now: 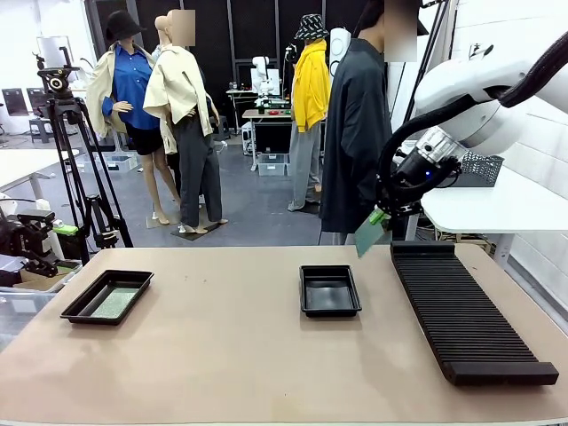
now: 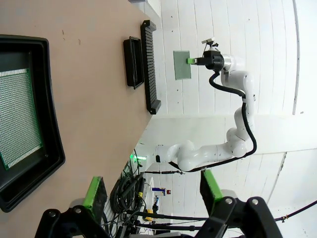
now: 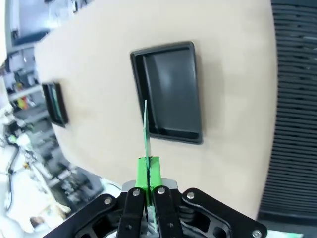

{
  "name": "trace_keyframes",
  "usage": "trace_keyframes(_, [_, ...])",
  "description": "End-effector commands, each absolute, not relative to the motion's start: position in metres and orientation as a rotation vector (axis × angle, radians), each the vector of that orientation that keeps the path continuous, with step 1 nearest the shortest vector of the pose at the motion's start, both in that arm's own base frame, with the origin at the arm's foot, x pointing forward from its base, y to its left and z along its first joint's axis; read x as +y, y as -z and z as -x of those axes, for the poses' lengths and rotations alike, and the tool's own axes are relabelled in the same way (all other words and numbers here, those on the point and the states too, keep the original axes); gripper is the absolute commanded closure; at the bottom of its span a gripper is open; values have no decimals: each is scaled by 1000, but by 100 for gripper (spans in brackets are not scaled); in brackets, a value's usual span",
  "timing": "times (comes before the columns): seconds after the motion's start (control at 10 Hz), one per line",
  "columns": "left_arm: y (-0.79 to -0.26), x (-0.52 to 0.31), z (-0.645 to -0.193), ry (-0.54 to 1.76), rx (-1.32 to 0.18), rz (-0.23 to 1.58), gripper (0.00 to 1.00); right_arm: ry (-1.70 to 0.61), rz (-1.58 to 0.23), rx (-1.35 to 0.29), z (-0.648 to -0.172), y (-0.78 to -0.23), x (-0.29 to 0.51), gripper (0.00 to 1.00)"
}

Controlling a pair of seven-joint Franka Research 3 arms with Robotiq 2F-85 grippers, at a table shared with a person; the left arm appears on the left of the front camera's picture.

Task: Inspect and transfer BCBs to ESD trays.
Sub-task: Pick up the Blank PCB from the PCB Rack and place it in the right ESD tray.

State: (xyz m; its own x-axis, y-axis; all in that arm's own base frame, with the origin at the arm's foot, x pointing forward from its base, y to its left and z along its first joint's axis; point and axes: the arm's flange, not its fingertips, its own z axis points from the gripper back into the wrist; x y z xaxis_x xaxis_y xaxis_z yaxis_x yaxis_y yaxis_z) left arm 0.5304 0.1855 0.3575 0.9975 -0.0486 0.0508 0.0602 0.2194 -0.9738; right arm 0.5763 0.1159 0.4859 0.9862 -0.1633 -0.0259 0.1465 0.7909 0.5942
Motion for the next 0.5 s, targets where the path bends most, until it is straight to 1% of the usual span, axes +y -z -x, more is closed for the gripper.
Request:
trace_keyframes(0.0, [-359, 185, -529, 80, -8, 1346, 0, 282, -674, -58, -580, -479, 126, 100])
trace_keyframes(0.1, [-359, 185, -529, 80, -8, 1346, 0, 301, -683, -57, -582, -478, 127, 100])
trace_keyframes(0.3, [-359, 185, -529, 80, -8, 1346, 0, 260, -678, -67, -581, -474, 131, 100])
trace_keyframes(0.4, [-359, 185, -529, 80, -8, 1346, 0, 231, -681, -47, -583, -471, 133, 100])
